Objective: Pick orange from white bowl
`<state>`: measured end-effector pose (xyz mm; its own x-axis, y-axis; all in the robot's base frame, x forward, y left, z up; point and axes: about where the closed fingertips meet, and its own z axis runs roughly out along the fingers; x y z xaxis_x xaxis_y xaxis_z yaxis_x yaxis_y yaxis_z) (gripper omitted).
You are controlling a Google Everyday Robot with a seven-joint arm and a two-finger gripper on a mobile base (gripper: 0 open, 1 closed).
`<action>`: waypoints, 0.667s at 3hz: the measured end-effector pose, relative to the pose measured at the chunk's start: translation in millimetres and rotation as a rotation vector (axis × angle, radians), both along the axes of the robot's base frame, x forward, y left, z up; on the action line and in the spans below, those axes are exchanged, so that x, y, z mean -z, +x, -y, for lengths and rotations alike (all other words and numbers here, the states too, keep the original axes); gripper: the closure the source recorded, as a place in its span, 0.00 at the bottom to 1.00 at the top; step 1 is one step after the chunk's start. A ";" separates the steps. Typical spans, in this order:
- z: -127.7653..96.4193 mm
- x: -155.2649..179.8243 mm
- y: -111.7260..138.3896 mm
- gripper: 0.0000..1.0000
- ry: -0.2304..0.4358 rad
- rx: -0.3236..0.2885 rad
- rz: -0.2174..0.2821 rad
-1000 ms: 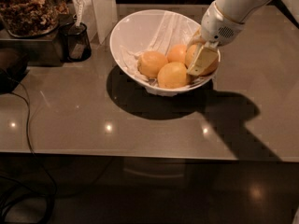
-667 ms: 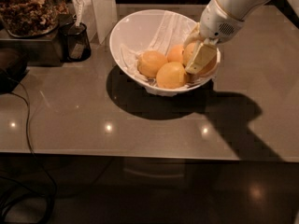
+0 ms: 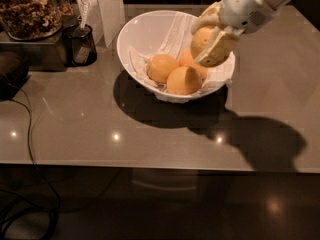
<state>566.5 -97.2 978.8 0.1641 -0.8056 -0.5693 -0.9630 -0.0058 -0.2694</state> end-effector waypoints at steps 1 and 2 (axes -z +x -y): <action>-2.2 -26.8 -31.5 1.00 0.074 -0.056 0.074; 4.7 -44.4 -64.4 1.00 0.140 -0.060 0.142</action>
Offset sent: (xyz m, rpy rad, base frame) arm -0.1054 -0.0254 0.0612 0.2224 -0.2203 0.0365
